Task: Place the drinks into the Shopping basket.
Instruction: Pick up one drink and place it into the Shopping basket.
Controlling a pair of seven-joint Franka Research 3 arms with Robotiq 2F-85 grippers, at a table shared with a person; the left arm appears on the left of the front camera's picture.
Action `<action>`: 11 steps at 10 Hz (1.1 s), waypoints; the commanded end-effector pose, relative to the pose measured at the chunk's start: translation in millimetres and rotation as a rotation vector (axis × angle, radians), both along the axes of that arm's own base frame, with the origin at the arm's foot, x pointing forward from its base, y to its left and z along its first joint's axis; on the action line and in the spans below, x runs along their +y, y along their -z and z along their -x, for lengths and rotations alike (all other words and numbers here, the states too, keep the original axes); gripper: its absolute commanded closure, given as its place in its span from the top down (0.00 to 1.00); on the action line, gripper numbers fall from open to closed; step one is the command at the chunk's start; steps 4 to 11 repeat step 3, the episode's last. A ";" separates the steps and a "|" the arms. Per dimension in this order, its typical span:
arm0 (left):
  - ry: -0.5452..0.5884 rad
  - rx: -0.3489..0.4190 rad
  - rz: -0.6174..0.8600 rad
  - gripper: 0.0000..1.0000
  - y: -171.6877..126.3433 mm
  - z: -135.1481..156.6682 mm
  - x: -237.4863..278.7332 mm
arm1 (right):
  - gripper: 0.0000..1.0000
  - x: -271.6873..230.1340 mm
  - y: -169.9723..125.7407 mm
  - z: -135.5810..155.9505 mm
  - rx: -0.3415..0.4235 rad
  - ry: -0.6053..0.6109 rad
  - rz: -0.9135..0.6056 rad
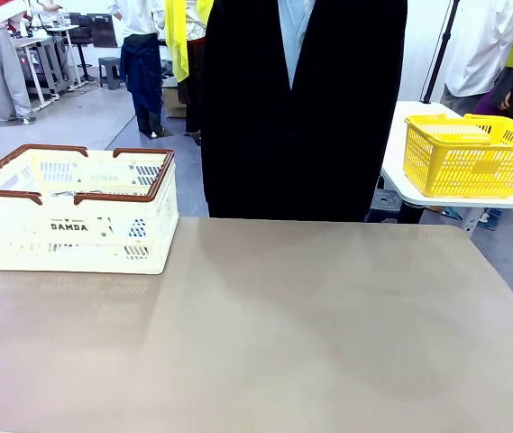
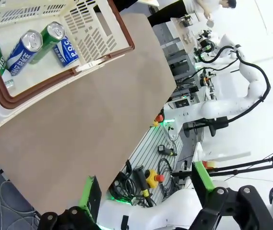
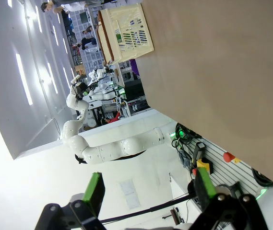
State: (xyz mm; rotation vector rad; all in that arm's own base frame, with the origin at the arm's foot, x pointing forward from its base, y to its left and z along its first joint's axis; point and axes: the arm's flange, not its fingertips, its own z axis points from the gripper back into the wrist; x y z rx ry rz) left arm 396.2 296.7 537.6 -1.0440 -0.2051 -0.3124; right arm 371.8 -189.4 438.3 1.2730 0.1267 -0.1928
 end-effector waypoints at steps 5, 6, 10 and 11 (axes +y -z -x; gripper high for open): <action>-0.001 0.007 -0.011 1.00 0.7 2.6 -0.2 | 1.00 -0.1 -4.2 2.5 0.014 -0.010 0.005; -0.001 0.007 -0.011 1.00 0.7 2.6 -0.2 | 1.00 -0.1 -4.2 2.5 0.014 -0.010 0.005; -0.001 0.007 -0.011 1.00 0.7 2.6 -0.2 | 1.00 -0.1 -4.2 2.5 0.014 -0.010 0.005; -0.001 0.007 -0.011 1.00 0.7 2.6 -0.2 | 1.00 -0.1 -4.2 2.5 0.014 -0.010 0.005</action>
